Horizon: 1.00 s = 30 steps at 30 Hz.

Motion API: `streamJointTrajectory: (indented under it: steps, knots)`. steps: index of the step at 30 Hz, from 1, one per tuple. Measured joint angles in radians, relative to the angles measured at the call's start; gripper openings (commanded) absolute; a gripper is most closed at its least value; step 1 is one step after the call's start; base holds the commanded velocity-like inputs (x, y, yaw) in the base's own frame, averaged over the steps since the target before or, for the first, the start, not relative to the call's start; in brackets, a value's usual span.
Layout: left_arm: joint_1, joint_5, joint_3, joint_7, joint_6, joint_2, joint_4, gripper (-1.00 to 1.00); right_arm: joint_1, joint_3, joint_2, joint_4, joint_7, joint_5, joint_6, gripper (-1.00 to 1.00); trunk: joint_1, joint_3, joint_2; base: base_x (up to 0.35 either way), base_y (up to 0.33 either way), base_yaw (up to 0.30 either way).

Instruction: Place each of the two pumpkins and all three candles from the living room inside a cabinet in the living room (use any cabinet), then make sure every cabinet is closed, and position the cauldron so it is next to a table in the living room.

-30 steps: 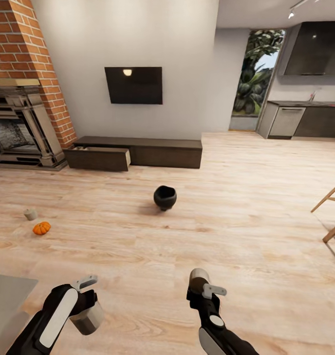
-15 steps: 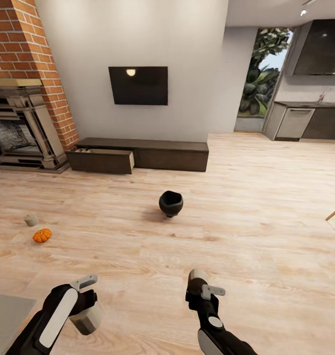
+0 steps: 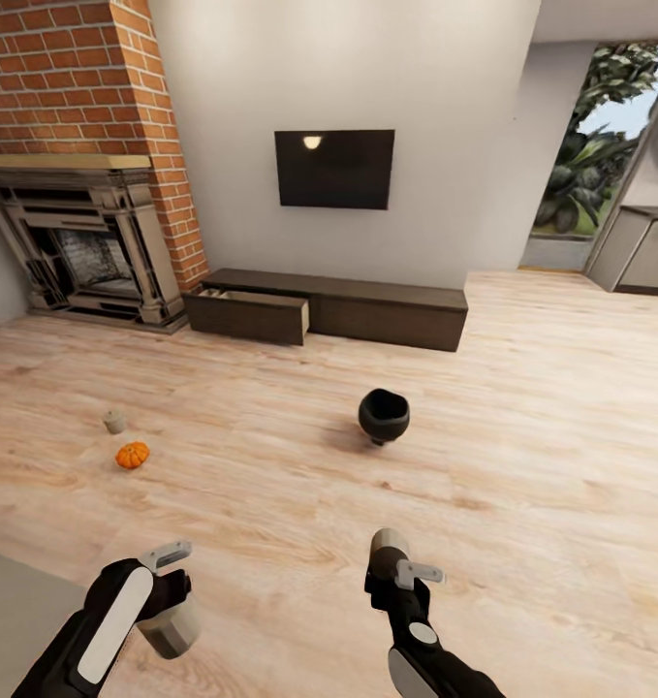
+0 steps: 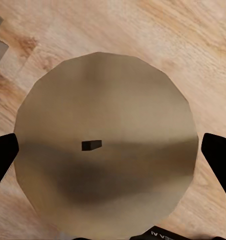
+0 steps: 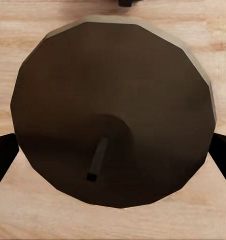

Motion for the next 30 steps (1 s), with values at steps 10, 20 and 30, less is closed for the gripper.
streamJointTrajectory:
  steps: [10,20,30]
  knots:
    - [0.000,0.000,0.000,0.001,0.000,0.000,0.000,-1.00,0.000,0.000,0.000,0.000,0.001,0.000,0.000,-1.00,0.000,0.000,0.000,0.295,0.070,0.288]
    - [0.000,0.000,0.000,0.002,0.000,0.000,0.000,-1.00,0.000,0.000,-0.002,0.000,0.001,0.000,0.000,-1.00,0.000,0.000,0.000,0.324,0.001,0.113]
    - [0.000,-0.001,-0.001,0.003,-0.001,0.000,0.000,-1.00,0.000,0.000,-0.002,-0.001,0.003,0.002,0.000,-1.00,0.000,0.000,0.000,0.331,0.000,0.001]
